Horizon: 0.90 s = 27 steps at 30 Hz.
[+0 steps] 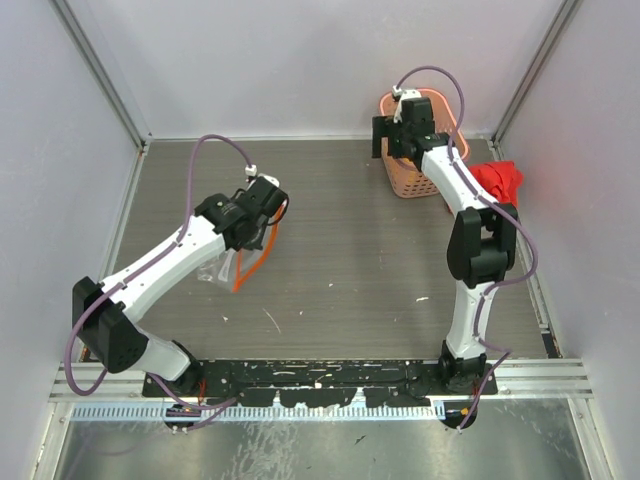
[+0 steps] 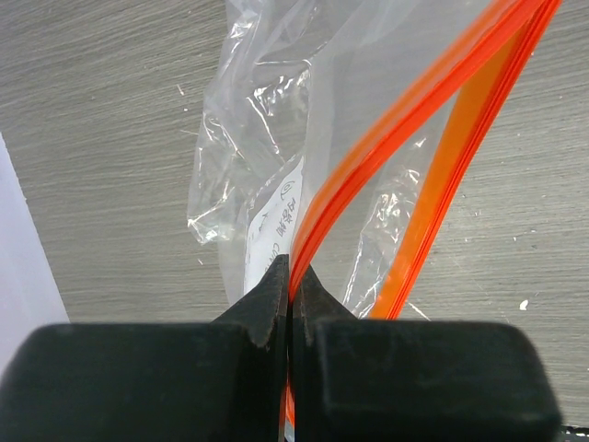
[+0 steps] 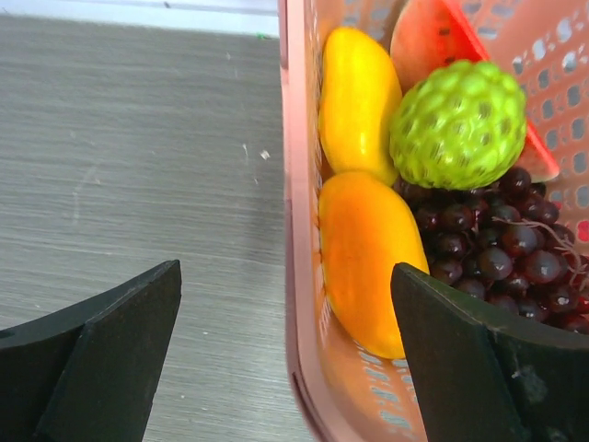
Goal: Place the food in the zip-top bag and seal the zipper
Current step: Move the bin to the center of the board.
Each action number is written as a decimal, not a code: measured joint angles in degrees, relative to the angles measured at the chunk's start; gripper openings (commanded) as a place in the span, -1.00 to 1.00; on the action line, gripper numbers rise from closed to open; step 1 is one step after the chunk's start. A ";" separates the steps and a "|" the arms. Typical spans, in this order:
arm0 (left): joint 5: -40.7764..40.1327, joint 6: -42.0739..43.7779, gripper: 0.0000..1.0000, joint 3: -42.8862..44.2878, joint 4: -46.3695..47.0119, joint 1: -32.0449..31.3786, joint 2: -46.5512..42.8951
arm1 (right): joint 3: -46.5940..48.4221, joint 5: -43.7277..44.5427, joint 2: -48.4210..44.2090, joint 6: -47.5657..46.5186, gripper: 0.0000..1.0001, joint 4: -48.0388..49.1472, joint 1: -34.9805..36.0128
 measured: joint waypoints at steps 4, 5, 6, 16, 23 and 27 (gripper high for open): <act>0.02 0.02 -1.00 0.00 0.00 0.46 0.00 | 1.77 -1.22 3.17 -1.16 0.99 -3.52 -0.74; 0.04 0.02 -1.00 0.00 0.00 0.50 0.00 | 2.01 -1.73 3.54 -1.33 0.99 -4.52 -0.79; 0.09 0.02 -1.00 0.00 0.00 0.57 0.00 | 2.19 -2.34 3.80 -1.53 0.99 -5.51 -0.79; 1.03 0.04 -1.00 0.00 -0.02 0.85 0.00 | -0.98 -9.44 0.68 -2.75 0.99 -12.07 -0.70; 1.73 0.04 -1.00 0.00 0.00 0.96 0.00 | -13.66 -11.39 -11.08 -1.66 0.98 -16.63 1.62; 2.73 0.04 -1.00 0.00 0.00 1.36 0.00 | -18.84 -11.32 -17.86 -0.87 0.98 -18.25 4.92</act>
